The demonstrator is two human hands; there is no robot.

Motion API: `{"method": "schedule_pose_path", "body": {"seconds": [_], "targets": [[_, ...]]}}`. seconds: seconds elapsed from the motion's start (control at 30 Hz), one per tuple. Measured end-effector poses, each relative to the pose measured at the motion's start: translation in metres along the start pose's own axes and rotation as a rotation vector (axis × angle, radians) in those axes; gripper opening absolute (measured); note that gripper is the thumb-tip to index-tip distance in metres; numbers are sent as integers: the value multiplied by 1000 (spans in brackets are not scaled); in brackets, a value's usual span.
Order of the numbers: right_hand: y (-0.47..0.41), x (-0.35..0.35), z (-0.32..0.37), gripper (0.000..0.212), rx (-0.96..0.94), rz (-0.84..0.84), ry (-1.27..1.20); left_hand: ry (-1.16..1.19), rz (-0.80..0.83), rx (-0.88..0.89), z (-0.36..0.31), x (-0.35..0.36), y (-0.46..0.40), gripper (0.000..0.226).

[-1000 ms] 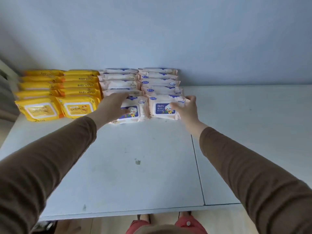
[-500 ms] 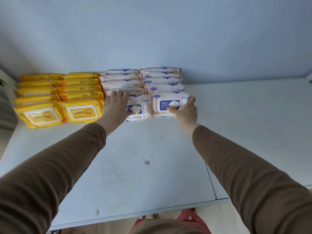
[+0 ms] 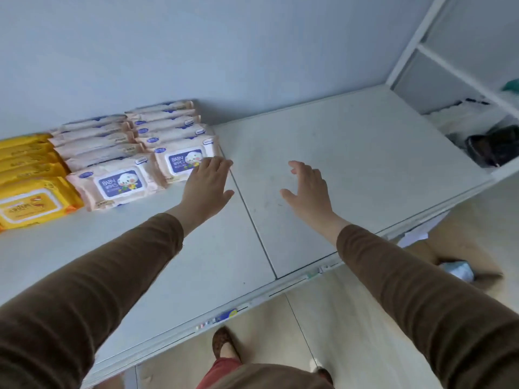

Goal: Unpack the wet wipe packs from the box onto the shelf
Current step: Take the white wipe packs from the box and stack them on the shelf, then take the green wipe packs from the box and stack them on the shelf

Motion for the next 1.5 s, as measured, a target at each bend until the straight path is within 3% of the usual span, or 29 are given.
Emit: {"method": "schedule_pose_path", "body": {"seconds": [0.37, 0.63, 0.9, 1.03, 1.3, 1.5], "targets": [[166, -136, -273, 46, 76, -6, 150, 212, 107, 358, -377, 79, -12, 56], [239, -160, -475, 41, 306, 153, 131, 213, 324, 435, -552, 181, -6, 58], [259, -124, -653, 49, 619, 411, -14, 238, 574, 441, -654, 308, -41, 54], [253, -106, -722, 51, 682, 491, -30, 194, 684, 414, -688, 365, -54, 52], [222, -10, -825, 51, 734, 645, -239, -53, 882, 355, -701, 496, -68, 57], [219, 99, -878, 57, 767, 737, -303, -256, 940, 433, -694, 603, -69, 51]]}}
Point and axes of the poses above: each hand's wrist, its own y-axis away from the middle knuckle, its own x-axis out of the palm, z = x × y, the point moved 7 cm from there along -y, towards the middle knuckle, and after that the axes turned 2 degrees about -z, right-handed, at the moved point
